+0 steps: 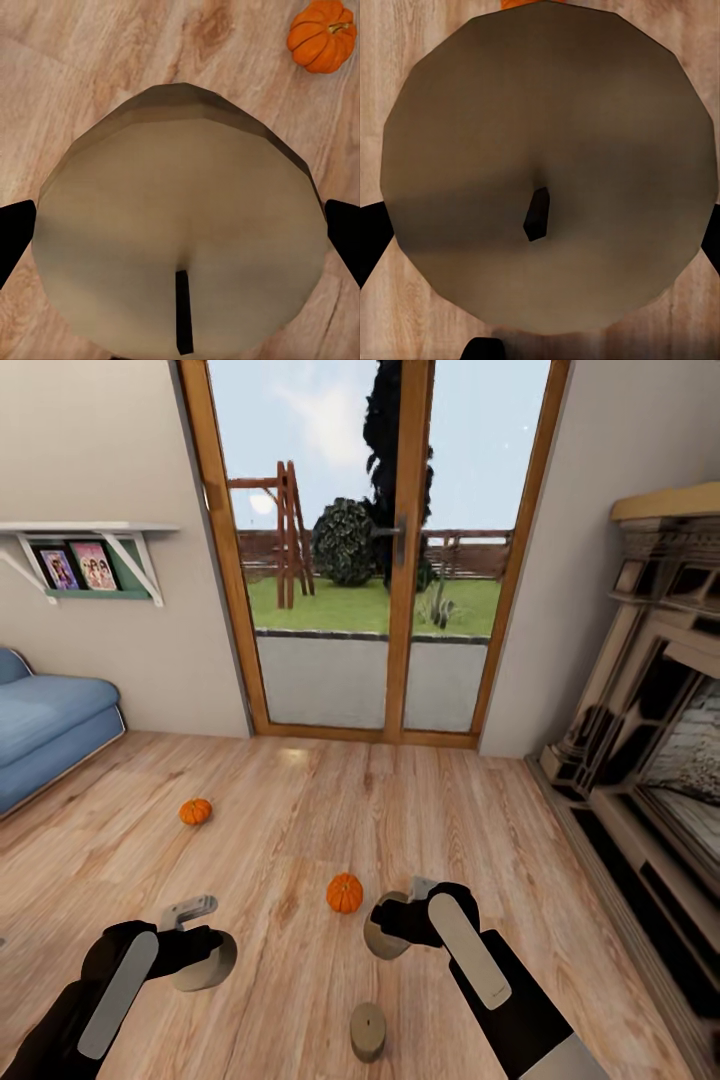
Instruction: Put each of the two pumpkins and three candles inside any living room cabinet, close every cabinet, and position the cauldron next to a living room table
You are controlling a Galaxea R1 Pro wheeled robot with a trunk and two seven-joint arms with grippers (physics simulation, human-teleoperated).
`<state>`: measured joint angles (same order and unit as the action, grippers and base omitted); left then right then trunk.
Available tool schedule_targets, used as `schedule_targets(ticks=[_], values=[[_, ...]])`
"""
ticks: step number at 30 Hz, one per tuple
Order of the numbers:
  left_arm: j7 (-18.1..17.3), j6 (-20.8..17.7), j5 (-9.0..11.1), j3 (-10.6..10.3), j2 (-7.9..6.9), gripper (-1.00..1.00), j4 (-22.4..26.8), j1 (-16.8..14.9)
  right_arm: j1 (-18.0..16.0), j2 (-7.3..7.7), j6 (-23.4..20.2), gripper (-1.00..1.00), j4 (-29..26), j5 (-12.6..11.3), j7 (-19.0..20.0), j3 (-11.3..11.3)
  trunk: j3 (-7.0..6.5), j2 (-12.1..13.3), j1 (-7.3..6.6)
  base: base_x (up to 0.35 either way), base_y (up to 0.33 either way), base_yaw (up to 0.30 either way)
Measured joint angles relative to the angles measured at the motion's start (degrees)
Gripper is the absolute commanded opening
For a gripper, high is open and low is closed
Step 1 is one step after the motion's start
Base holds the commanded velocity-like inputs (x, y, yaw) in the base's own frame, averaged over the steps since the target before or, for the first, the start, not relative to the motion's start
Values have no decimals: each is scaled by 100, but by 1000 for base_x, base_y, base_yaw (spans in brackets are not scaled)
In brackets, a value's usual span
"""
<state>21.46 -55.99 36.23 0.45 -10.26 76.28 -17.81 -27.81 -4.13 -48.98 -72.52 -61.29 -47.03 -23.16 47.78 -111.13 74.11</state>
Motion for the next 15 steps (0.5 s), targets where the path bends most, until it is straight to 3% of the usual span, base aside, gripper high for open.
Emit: schedule_targets(ticks=[15], values=[[0, 0, 2, -8, 6, -100, -4, 0, 0, 0, 10, -100, 143, -5, 5, 0, -269, 602, -330, 0, 0, 0]])
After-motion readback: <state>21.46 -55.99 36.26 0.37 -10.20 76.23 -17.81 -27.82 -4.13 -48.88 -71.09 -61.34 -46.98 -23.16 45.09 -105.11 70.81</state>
